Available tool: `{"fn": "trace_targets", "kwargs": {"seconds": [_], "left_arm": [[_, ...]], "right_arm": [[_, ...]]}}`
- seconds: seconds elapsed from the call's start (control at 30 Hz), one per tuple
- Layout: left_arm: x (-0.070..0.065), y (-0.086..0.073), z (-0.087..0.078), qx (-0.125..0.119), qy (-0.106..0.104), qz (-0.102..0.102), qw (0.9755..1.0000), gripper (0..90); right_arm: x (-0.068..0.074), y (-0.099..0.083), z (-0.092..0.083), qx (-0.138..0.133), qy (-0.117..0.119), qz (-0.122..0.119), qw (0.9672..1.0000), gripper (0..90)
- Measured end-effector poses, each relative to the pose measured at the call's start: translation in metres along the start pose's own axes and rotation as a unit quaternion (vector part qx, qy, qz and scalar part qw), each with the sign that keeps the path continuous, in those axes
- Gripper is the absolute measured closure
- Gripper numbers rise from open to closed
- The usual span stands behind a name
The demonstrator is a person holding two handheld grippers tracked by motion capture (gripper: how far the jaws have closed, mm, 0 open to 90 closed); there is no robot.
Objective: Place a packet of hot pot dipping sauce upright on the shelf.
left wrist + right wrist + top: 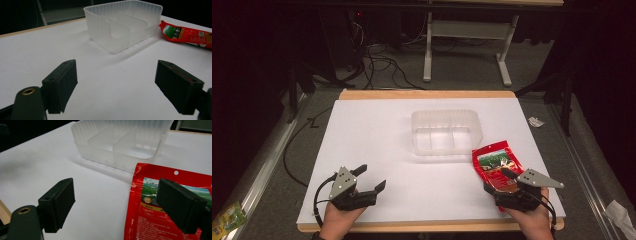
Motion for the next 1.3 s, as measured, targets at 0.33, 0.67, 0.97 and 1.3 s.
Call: {"fn": "trace_targets", "kwargs": {"seconds": [0.33, 0.67, 0.97, 1.3], "left_arm": [[-0.002, -0.001, 0.002, 0.005, -0.010, -0.004, 0.9999, 17.8], [-0.003, -0.002, 0.003, 0.007, -0.011, -0.004, 0.9999, 18.0], [-0.002, -0.001, 0.001, 0.004, -0.012, -0.005, 0.9999, 19.5], [-0.001, -0.001, 0.002, 0.004, -0.014, -0.006, 0.9999, 20.5]], "right_arm": [[-0.002, -0.002, -0.001, 0.005, -0.007, -0.001, 1.0000, 15.5], [-0.009, -0.004, -0.003, 0.010, -0.009, 0.007, 0.9999, 15.9], [-0.039, -0.005, -0.013, 0.006, -0.038, 0.020, 0.9991, 45.5], [-0.131, -0.039, -0.040, 0.059, -0.155, 0.096, 0.9815, 90.0]]}}
Point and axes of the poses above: each handheld gripper's, and its own axes: z roughly forward along the jaws, y roughly out of its top, x roughly to its left, the point moved 9 cm from there along z, roughly forward along the jaws, and after that the axes turned 3 degrees about -x, right-handed, at the moved point
